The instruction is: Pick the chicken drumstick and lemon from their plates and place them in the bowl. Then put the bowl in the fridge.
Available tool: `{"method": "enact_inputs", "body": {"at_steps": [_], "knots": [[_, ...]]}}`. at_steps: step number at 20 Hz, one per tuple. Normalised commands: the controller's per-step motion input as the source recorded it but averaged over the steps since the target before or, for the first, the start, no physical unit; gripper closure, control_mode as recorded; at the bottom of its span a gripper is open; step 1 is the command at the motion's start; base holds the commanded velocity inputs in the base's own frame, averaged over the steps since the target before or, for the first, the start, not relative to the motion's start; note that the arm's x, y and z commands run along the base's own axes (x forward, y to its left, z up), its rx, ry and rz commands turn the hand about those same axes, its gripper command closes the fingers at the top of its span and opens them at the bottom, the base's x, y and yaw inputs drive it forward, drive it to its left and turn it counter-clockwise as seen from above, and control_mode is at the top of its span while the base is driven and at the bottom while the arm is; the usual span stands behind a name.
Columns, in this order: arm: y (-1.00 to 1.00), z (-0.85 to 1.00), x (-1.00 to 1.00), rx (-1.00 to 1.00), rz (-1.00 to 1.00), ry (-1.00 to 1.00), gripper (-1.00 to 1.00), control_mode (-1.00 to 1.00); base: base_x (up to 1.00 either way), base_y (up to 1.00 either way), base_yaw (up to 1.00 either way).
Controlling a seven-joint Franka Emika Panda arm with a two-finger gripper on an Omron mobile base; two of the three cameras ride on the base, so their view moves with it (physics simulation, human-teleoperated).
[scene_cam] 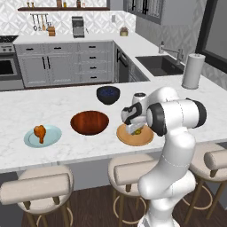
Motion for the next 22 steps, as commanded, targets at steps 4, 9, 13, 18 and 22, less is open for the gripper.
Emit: {"method": "enact_inputs", "body": {"at_steps": [4,9,13,18,22], "knots": [[0.0,-0.03,0.0,0.0,0.03,-0.05,1.0,-1.0,0.0,0.0,0.0],[0.53,0.46,-0.03,0.01,0.15,-0.07,1.0,-1.0,0.0,0.0,0.0],[1.0,0.84,-0.01,0.09,0.18,0.0,1.0,-1.0,0.0,0.0,0.0],[1.0,0.68,0.34,0.14,0.18,0.0,1.0,-1.0,0.0,0.0,0.0],[0.89,0.12,0.63,0.12,0.04,0.01,1.0,-1.0,0.0,0.0,0.0]]}}
